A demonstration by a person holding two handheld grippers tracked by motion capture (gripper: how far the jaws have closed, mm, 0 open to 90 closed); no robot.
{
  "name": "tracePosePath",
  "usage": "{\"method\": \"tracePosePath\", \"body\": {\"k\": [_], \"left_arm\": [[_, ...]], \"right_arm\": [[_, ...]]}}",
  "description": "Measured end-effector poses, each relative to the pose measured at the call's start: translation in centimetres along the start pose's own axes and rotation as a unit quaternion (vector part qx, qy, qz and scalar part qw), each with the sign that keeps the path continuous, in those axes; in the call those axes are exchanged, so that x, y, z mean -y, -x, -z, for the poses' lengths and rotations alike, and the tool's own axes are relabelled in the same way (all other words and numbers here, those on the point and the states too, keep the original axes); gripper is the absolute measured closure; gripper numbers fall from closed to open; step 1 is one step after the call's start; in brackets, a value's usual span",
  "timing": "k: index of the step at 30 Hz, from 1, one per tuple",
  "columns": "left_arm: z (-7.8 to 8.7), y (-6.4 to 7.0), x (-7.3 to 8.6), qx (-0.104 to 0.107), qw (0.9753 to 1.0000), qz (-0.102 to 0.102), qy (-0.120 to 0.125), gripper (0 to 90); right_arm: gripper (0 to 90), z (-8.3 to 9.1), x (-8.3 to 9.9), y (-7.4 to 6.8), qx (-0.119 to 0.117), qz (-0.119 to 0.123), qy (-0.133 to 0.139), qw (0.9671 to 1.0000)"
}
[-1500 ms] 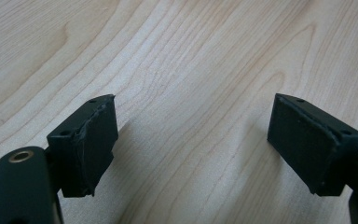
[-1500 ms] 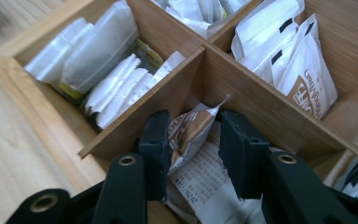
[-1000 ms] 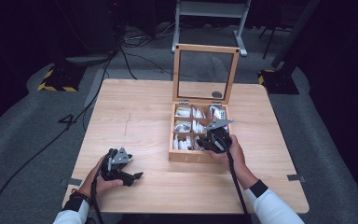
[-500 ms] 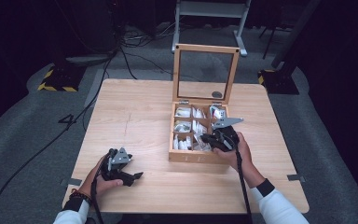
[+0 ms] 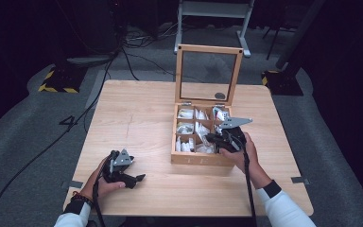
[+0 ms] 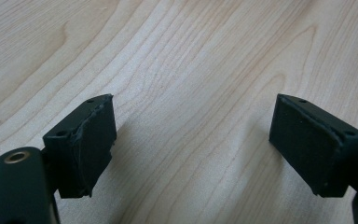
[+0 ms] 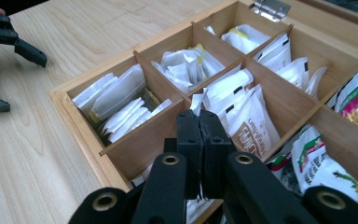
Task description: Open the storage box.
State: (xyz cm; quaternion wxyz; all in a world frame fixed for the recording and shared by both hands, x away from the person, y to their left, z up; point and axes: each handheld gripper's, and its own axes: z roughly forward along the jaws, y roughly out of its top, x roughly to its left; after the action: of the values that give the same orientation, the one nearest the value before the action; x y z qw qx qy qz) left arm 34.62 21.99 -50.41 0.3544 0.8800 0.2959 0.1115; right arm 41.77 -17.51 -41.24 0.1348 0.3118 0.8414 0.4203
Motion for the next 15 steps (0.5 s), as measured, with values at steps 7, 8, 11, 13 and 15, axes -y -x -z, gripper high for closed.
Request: {"method": "tracePosePath", "body": {"k": [7,8,11,13,15], "left_arm": [[0.0,0.0,0.0,0.000,1.0000,0.000,0.000,15.1],[0.0,0.0,0.0,0.000,1.0000,0.000,0.000,15.1],[0.0,-0.1,0.0,0.001,1.0000,-0.001,0.000,15.0],[0.0,-0.1,0.0,0.002,1.0000,-0.001,-0.001,15.0],[0.0,-0.1,0.0,0.002,1.0000,-0.001,-0.001,15.0]], "right_arm": [[89.0,0.9,-0.2,0.5,-0.005,0.000,0.016,0.9999],[89.1,1.0,-0.3,0.7,-0.005,0.000,0.018,0.9998],[89.1,1.1,-0.3,0.7,-0.006,0.004,0.021,0.9998],[89.1,1.2,-0.4,0.7,-0.006,0.007,0.024,0.9997],[89.1,1.4,-0.6,0.7,-0.008,0.013,0.029,0.9995]]}}
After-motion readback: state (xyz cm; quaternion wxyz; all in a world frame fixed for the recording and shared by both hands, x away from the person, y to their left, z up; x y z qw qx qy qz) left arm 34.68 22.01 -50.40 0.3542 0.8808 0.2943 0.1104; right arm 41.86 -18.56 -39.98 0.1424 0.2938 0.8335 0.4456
